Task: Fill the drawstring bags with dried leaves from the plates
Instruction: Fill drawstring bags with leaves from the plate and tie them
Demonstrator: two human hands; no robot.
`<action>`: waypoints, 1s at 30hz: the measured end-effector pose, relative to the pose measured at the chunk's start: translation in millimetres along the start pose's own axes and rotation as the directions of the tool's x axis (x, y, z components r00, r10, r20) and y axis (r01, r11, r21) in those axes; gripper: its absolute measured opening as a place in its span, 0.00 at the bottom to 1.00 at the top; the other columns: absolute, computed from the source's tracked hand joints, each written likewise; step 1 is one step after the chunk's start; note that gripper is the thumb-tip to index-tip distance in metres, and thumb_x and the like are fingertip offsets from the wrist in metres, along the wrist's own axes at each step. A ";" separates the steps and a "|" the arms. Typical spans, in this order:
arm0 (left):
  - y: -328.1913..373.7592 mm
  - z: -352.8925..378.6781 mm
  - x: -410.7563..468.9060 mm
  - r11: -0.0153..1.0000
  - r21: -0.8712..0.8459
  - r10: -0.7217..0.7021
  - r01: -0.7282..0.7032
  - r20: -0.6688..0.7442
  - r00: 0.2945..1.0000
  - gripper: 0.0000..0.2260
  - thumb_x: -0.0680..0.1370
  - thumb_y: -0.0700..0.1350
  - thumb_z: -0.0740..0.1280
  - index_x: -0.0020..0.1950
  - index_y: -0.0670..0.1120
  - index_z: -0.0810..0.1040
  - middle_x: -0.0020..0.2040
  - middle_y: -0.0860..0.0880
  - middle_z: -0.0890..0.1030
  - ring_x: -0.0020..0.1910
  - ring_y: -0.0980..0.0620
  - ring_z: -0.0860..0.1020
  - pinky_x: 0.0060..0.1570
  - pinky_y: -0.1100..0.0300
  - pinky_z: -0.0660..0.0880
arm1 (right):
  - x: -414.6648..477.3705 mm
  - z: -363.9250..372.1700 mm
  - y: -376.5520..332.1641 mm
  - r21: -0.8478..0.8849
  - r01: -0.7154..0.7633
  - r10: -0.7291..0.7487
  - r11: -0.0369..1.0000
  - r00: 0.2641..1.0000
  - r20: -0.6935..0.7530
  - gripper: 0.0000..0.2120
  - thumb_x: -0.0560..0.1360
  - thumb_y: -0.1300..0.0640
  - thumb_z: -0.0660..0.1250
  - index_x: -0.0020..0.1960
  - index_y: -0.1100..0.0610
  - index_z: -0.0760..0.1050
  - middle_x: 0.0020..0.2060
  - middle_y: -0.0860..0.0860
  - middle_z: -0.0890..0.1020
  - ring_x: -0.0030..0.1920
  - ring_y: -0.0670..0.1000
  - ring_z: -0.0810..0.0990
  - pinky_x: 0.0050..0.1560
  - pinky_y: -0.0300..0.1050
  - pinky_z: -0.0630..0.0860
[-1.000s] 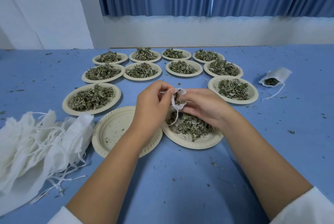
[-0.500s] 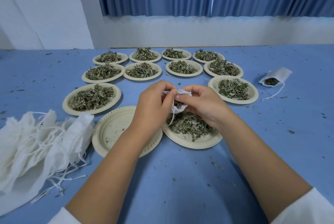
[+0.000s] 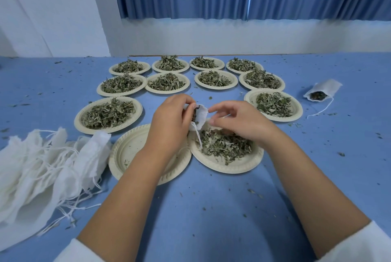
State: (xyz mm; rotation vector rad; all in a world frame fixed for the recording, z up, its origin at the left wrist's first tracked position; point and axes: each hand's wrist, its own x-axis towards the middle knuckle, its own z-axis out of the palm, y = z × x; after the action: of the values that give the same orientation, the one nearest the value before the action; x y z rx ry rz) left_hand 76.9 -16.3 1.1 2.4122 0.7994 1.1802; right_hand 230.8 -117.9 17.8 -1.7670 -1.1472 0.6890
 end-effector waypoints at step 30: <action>4.6 5.0 -2.9 0.990 -0.096 -0.102 0.102 -0.002 0.995 0.06 0.80 0.44 0.67 0.51 0.47 0.84 0.42 0.57 0.73 0.40 0.54 0.76 0.46 0.62 0.70 | -0.5 -9.7 1.0 -0.376 0.085 -0.119 0.923 0.991 -0.067 0.09 0.67 0.49 0.78 0.46 0.48 0.83 0.32 0.39 0.81 0.35 0.39 0.78 0.40 0.34 0.75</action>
State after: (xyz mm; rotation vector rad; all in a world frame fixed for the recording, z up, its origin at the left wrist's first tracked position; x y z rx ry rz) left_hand 81.0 -22.0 -1.3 2.2635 0.8382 1.1614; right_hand 238.9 -122.1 21.3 -2.0116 -1.3651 0.3383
